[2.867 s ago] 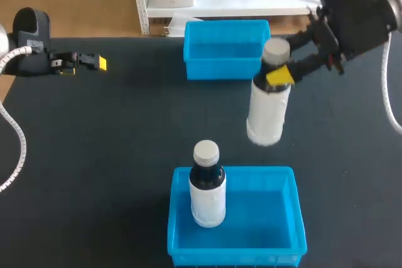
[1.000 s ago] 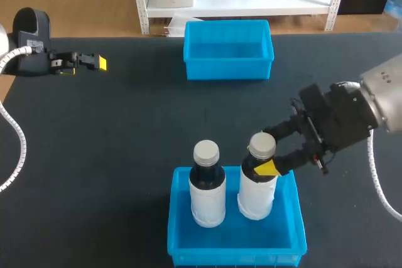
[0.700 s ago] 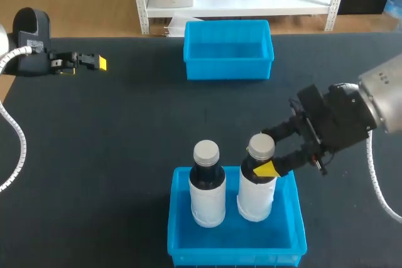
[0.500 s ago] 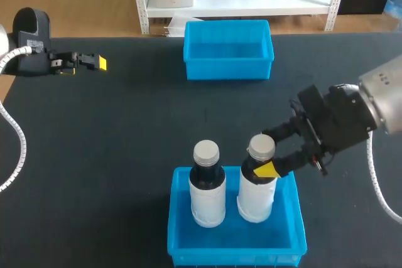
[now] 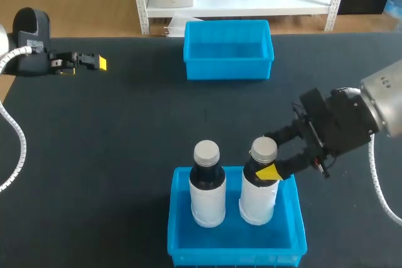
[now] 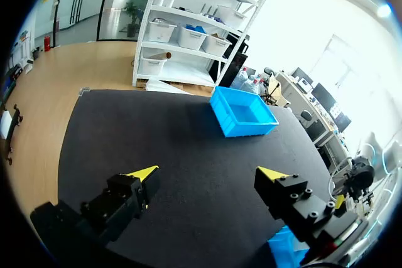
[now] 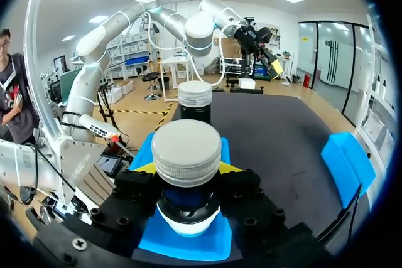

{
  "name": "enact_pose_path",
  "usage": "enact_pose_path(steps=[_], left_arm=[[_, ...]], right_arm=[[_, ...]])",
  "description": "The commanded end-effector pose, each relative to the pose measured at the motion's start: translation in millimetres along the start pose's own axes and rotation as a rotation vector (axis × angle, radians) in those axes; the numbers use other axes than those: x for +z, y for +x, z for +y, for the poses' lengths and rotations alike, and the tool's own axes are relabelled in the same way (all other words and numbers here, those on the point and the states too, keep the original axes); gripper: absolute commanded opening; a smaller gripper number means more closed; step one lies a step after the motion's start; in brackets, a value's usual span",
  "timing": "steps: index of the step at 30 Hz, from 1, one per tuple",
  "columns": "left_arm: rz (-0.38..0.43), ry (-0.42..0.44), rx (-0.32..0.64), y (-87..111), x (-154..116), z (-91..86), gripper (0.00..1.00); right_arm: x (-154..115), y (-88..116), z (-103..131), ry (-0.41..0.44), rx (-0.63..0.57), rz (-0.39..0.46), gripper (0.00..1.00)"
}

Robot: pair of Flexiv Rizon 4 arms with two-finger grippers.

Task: Pick up the bottle, and place it in the far bin if it is heavy, or in the near bin if it is light.

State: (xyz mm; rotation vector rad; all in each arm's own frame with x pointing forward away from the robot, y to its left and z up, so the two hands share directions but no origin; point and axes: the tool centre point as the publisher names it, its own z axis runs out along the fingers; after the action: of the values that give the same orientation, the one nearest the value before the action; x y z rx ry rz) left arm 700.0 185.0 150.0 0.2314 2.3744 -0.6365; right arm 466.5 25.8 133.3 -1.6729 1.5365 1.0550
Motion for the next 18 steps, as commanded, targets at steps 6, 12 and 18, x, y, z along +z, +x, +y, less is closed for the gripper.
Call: enact_pose_path(steps=[6,12,18], left_arm=[[0.0,0.0,0.0,0.0,0.0,0.0,1.0],[0.0,0.0,0.0,0.0,0.0,0.0,1.0],[0.0,0.0,0.0,0.0,0.0,0.0,1.0]], right_arm=[[1.2,4.6,-0.2,-0.004,0.003,-0.007,0.23],[0.2,4.4,-0.8,-0.005,0.01,0.003,1.0],[-6.8,4.2,-2.4,0.0,0.02,0.011,1.0]])
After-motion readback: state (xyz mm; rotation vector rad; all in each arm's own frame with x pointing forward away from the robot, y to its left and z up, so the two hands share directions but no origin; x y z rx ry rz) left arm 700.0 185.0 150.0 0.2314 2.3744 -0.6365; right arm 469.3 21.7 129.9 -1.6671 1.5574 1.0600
